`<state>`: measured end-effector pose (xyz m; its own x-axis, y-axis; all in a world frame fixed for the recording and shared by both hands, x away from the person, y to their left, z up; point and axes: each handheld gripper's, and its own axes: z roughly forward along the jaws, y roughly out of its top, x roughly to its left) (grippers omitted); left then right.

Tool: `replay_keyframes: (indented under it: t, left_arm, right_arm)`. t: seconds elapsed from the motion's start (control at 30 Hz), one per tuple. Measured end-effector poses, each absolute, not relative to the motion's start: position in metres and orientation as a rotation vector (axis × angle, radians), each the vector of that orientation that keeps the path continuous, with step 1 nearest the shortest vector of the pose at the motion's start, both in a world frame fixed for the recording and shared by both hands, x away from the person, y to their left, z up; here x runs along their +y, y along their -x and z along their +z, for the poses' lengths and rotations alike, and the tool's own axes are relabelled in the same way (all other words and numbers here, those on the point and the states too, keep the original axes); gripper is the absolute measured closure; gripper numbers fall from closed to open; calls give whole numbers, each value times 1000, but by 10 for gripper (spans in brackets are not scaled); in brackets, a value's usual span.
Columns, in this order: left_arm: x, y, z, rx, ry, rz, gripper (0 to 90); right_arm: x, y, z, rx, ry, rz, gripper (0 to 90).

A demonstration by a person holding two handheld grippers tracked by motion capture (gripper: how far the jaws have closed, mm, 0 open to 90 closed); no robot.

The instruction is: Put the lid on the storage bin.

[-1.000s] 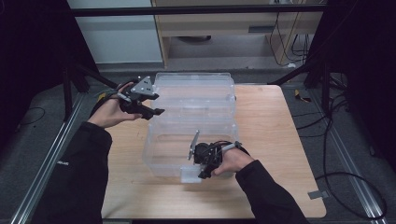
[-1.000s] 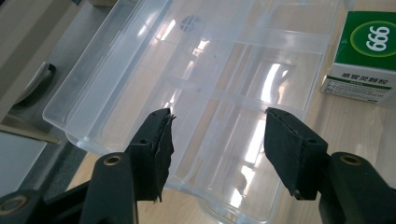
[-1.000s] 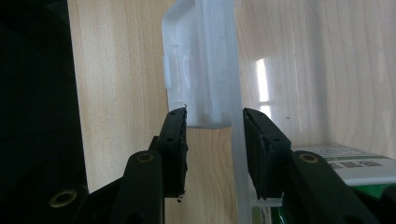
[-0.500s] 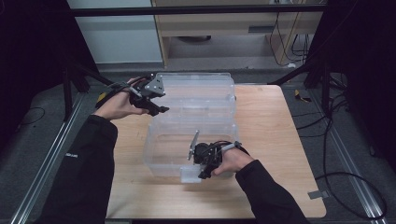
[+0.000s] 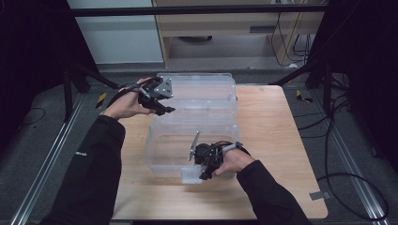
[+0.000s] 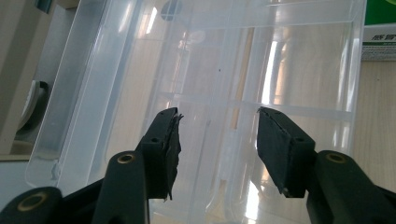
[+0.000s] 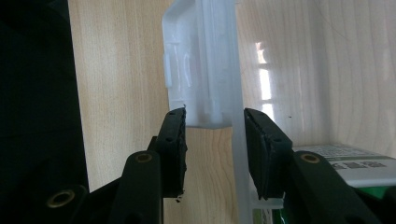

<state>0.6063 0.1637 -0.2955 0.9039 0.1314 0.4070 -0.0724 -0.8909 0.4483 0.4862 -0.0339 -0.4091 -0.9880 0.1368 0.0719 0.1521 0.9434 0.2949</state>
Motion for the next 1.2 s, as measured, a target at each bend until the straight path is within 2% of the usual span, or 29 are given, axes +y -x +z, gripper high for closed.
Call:
replay_keyframes:
  t: [0.53,0.73,1.2]
  left_arm:
    - [150,-618,-309,-13,-2686,598,717]
    - [150,-619,-309,-5,-2684,600,765]
    - [142,-616,-307,-75,-2741,648,809]
  right_arm:
    - [-34,-487,-409,-3047,214,-461,609]
    - [-34,-487,-409,-3047,215,-460,608]
    - [-33,-485,-409,-3062,219,-452,609]
